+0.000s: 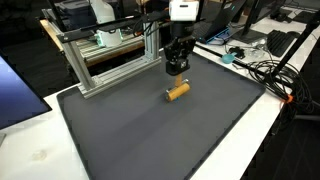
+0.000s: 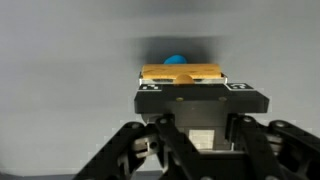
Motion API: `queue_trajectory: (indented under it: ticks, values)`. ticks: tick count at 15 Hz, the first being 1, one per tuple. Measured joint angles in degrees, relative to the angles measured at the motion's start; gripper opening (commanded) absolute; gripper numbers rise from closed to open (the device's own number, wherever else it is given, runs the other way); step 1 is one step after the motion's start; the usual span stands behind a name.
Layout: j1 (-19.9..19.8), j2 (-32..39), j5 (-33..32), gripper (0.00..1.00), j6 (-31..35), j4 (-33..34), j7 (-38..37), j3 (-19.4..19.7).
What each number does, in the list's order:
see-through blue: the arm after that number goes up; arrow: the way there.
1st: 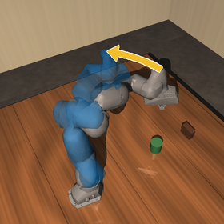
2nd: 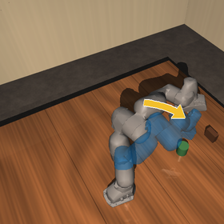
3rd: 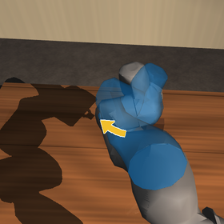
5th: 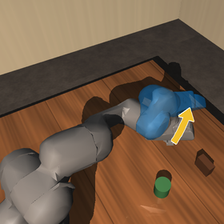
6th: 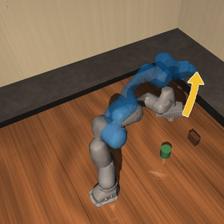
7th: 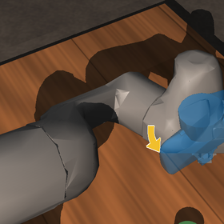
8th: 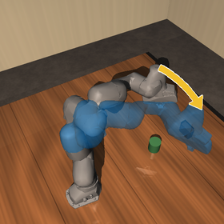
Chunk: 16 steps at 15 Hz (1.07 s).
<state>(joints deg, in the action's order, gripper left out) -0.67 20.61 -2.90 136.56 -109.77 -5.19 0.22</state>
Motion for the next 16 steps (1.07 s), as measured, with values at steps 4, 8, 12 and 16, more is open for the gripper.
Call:
queue_trajectory:
  ticks: [4, 8, 12, 16]
  values:
    - [0.0, 0.3, 0.0, 0.22, -0.4, 0.4, 0.0, 0.0]
    - [0.0, 0.4, 0.0, 0.22, -0.7, 0.7, 0.0, 0.0]
    - [0.0, 0.7, 0.0, 0.22, -1.3, 1.1, 0.0, -0.1]
    - [0.0, 1.1, 0.0, 0.22, -2.1, 1.8, 0.0, -0.1]
